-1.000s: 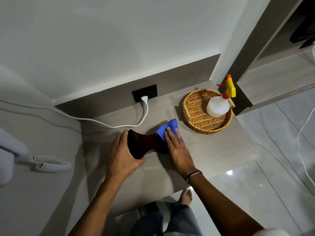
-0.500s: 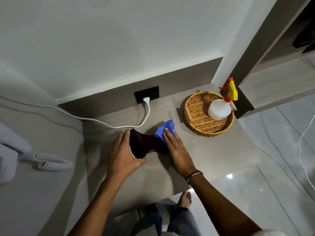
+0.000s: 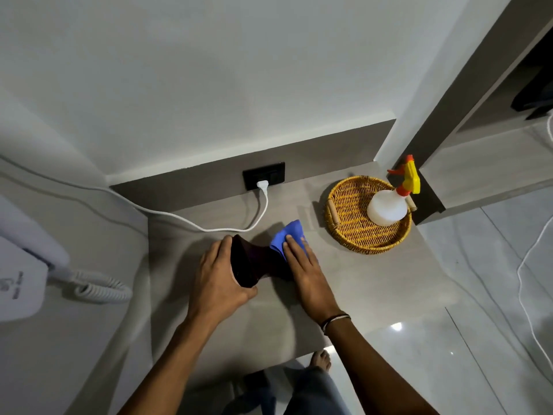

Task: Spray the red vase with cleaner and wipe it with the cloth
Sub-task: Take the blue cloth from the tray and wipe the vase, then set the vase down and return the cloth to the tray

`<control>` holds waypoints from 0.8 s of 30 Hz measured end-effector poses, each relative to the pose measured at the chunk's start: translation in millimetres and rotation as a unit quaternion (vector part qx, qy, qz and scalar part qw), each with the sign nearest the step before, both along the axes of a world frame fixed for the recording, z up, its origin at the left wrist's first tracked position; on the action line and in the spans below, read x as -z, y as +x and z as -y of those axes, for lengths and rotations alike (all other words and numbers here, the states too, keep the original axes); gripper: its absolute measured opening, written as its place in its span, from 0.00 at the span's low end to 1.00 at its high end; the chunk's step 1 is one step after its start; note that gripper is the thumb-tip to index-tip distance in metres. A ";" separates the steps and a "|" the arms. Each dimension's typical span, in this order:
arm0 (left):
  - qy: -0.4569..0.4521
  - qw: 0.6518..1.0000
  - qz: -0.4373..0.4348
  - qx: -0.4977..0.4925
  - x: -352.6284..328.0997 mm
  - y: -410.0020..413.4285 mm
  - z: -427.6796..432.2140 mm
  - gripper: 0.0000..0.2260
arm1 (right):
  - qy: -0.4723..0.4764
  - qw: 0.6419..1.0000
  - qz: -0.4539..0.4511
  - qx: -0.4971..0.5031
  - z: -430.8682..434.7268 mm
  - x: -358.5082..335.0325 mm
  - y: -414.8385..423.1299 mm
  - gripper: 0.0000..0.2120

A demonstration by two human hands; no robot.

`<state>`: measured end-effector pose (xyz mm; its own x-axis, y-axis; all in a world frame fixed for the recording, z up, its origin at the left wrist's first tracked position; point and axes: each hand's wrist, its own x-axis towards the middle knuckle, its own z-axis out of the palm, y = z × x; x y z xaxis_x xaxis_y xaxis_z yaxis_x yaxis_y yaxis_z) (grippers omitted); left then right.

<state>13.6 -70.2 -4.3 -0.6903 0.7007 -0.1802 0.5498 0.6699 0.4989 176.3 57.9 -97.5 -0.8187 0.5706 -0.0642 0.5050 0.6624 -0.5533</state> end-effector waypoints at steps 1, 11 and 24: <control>0.001 1.000 -0.009 0.005 0.5 0.6 -2.8 0.47 | 0.005 1.000 0.020 -0.008 -8.8 1.2 4.2 0.41; -0.063 0.995 -0.063 0.051 -20.7 15.7 -56.1 0.58 | 0.062 0.997 -0.037 0.041 -85.2 -30.1 61.2 0.43; -0.101 0.987 -0.055 0.114 -6.6 23.8 -100.7 0.66 | 0.090 0.970 0.225 -0.002 -203.2 21.9 25.9 0.32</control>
<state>37.3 30.5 2.3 -0.5415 0.7978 -0.2650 0.7409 0.6019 0.2979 202.3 261.1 -119.4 -0.7332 0.6022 -0.3159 0.6657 0.7304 -0.1529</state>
